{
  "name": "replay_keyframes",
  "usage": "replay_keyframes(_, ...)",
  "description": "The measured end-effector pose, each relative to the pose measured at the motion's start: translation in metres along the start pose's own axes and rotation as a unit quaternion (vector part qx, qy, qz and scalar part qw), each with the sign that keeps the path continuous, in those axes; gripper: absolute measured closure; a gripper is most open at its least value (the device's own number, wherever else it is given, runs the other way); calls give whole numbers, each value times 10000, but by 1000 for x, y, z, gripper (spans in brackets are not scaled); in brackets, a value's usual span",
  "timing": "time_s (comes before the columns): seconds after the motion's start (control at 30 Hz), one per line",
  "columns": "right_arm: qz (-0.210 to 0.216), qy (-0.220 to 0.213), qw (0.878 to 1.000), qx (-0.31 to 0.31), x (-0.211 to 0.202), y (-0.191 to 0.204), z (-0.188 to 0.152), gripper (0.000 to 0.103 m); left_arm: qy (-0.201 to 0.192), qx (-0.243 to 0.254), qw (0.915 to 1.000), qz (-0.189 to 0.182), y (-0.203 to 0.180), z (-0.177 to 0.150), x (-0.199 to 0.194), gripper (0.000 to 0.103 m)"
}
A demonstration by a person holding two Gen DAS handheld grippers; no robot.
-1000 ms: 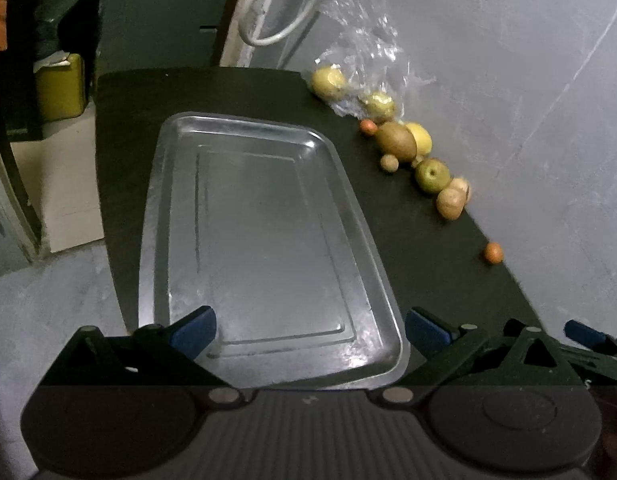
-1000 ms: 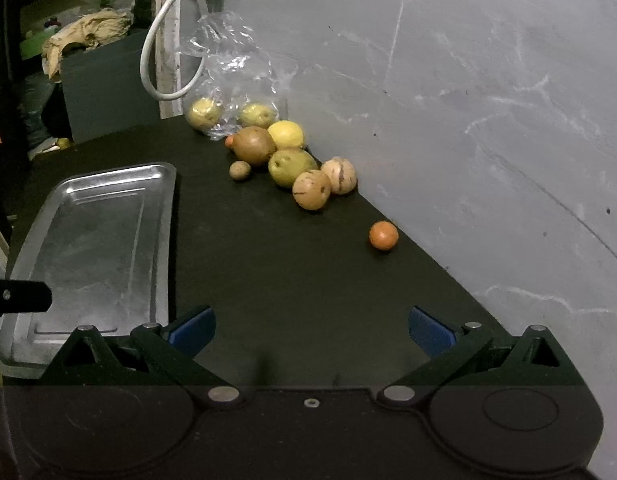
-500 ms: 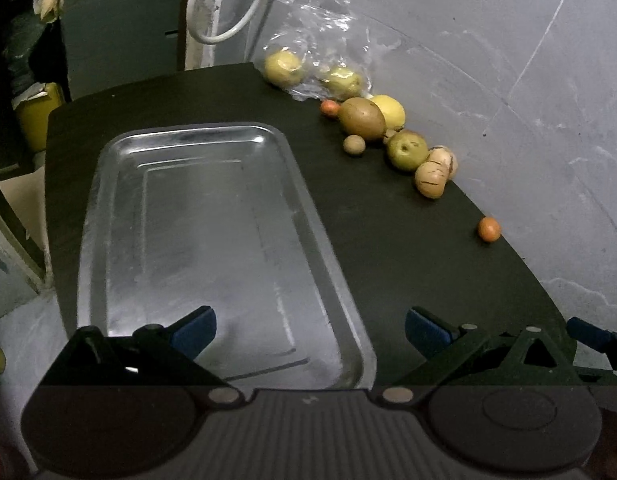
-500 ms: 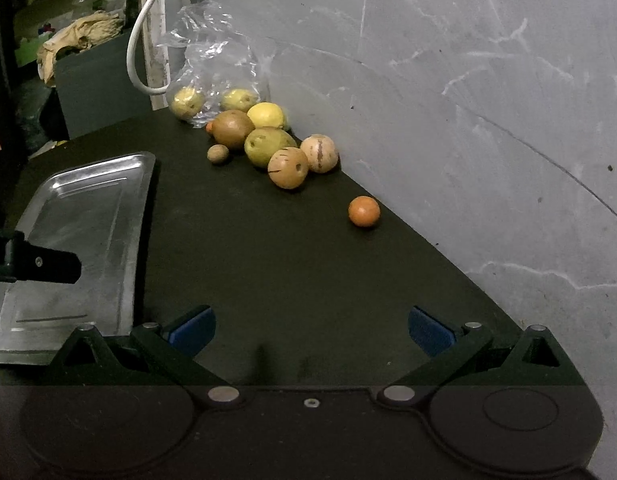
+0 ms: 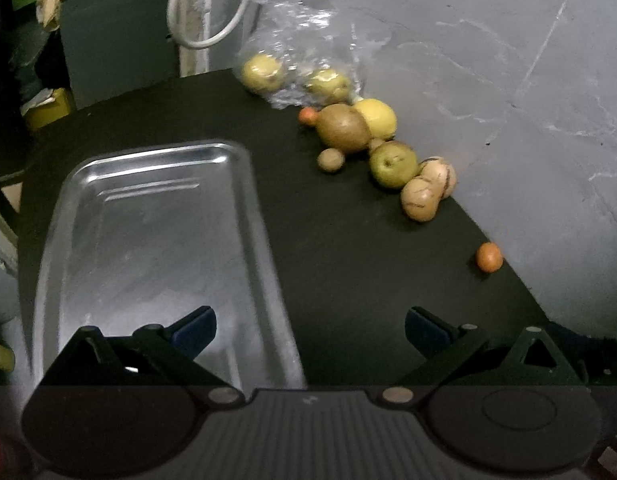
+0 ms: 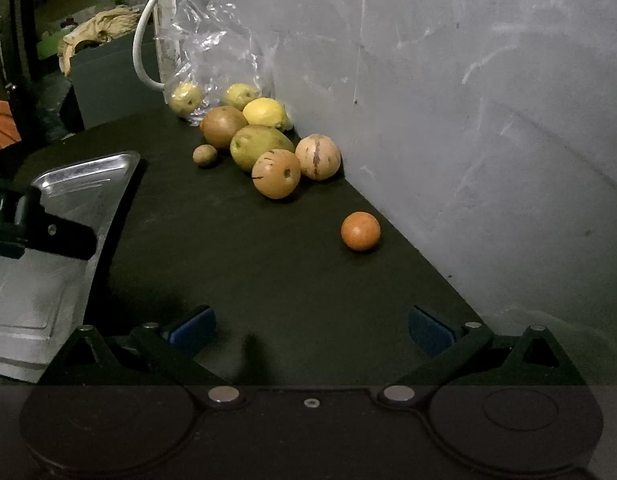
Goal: Organize fruits
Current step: 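Advance both tools past the tray toward the fruit row, then grasp the striped cream melon with the left tool while the right tool grasps the tangerine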
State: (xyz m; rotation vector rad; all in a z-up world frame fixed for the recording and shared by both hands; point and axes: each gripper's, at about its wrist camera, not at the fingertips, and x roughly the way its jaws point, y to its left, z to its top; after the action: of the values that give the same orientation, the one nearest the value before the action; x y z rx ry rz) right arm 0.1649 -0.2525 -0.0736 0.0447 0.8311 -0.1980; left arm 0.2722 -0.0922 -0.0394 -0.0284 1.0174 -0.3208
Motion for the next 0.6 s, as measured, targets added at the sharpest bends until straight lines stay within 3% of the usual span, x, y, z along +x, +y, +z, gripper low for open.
replay_keyframes(0.4,522,15,9983,-246,33,-26,11,1,-118,317,9994,-99,-52,39,49,1)
replay_keyframes(0.6,624,-99,9978,-202,40,-34,14,9,-86,413,9991,-106,-64,51,70,1)
